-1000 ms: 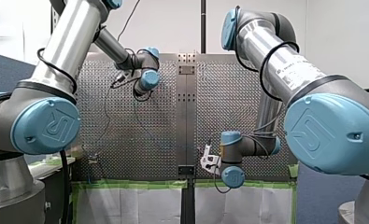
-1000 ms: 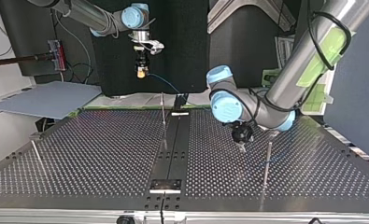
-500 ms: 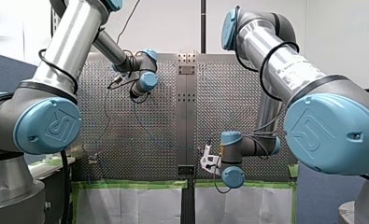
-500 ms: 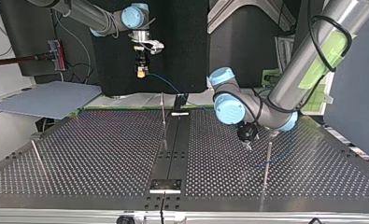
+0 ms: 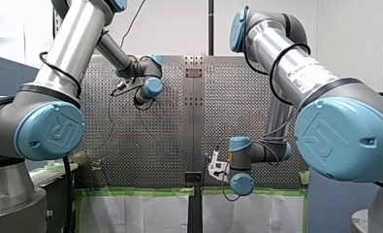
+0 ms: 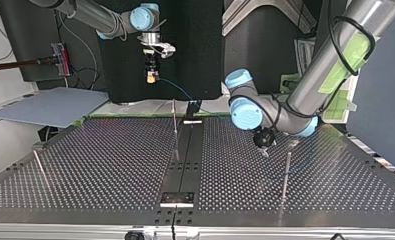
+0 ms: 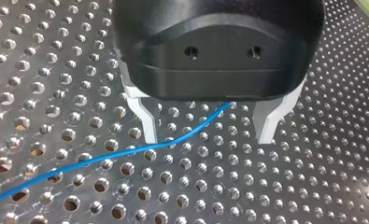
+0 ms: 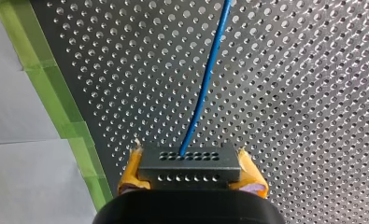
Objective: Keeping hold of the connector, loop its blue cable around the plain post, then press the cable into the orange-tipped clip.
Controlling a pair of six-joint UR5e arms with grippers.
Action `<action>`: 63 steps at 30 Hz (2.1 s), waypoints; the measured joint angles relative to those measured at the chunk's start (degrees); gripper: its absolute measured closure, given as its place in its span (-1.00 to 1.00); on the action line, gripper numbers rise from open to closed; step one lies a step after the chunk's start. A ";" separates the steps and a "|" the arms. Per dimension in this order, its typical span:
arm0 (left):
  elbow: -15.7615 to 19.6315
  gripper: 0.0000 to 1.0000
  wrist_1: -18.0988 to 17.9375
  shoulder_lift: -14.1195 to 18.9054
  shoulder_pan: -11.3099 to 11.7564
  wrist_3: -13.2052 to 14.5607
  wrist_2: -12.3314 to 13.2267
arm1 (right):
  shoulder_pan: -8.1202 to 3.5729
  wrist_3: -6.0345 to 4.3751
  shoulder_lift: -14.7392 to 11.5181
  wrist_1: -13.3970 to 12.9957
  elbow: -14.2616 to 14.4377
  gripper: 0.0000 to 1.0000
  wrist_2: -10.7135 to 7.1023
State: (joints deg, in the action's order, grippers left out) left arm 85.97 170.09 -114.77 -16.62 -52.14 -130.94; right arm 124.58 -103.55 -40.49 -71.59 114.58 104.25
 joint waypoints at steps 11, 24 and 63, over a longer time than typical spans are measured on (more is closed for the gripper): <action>0.73 -1.00 0.38 -4.10 -0.88 -2.40 0.46 | 0.13 0.00 0.00 0.03 0.05 1.00 0.00; 0.73 -1.00 0.98 -10.55 -1.15 -6.10 1.20 | 0.17 0.00 0.00 -0.04 0.03 1.00 0.00; -3.92 -1.00 -3.79 -20.85 -3.17 -14.72 0.55 | 0.85 1.27 0.00 -0.44 0.00 1.00 -0.20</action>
State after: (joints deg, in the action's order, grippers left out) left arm 82.05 166.31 -135.62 -19.78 -66.85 -130.39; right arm 125.43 -102.28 -40.48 -72.04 114.58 104.05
